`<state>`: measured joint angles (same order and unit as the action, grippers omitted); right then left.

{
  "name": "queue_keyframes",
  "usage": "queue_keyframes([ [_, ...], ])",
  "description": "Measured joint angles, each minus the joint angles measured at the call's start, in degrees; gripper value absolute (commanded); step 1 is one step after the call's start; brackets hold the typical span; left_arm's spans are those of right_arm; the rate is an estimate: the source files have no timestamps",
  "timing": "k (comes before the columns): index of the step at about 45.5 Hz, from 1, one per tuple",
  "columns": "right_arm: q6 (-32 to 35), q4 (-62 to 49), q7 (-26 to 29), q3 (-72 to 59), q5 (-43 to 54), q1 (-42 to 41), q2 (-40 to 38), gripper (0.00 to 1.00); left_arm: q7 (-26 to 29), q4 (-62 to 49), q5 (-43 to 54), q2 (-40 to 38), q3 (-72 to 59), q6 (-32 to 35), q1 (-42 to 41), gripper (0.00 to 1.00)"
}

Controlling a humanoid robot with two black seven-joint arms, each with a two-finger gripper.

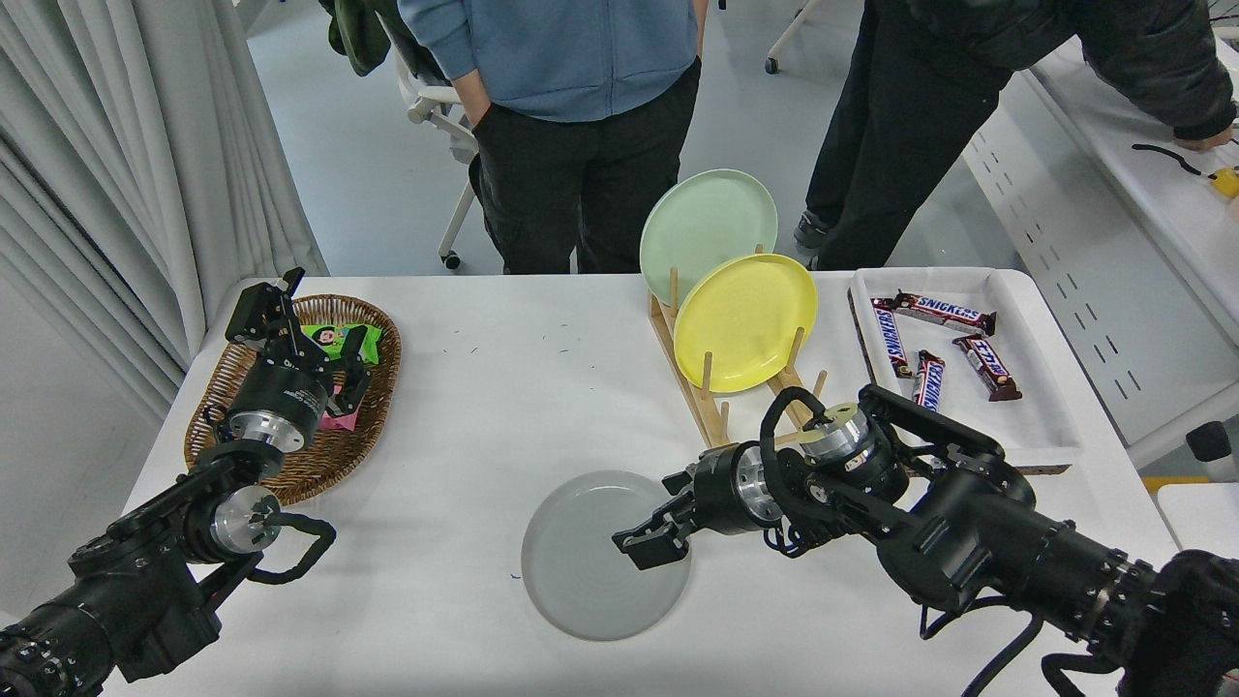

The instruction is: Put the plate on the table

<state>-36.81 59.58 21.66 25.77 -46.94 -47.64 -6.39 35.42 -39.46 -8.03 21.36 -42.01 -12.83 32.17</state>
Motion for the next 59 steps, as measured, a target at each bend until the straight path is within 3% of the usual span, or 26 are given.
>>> queue_keyframes([
  [20,14.39,5.86,1.95,-6.07,3.61,-6.23,-7.41,0.99,0.0,0.0,-0.03,0.0,0.0,0.0,0.01,1.0],
  [45,34.39,6.11,2.15,-6.2,6.59,-20.88,-23.33,0.99,0.0,0.0,0.0,0.0,0.0,0.0,0.03,1.0],
  [59,45.44,3.14,2.09,-5.47,17.89,-25.83,-30.34,0.99,0.0,0.0,0.0,0.0,0.0,0.0,0.03,1.0],
])
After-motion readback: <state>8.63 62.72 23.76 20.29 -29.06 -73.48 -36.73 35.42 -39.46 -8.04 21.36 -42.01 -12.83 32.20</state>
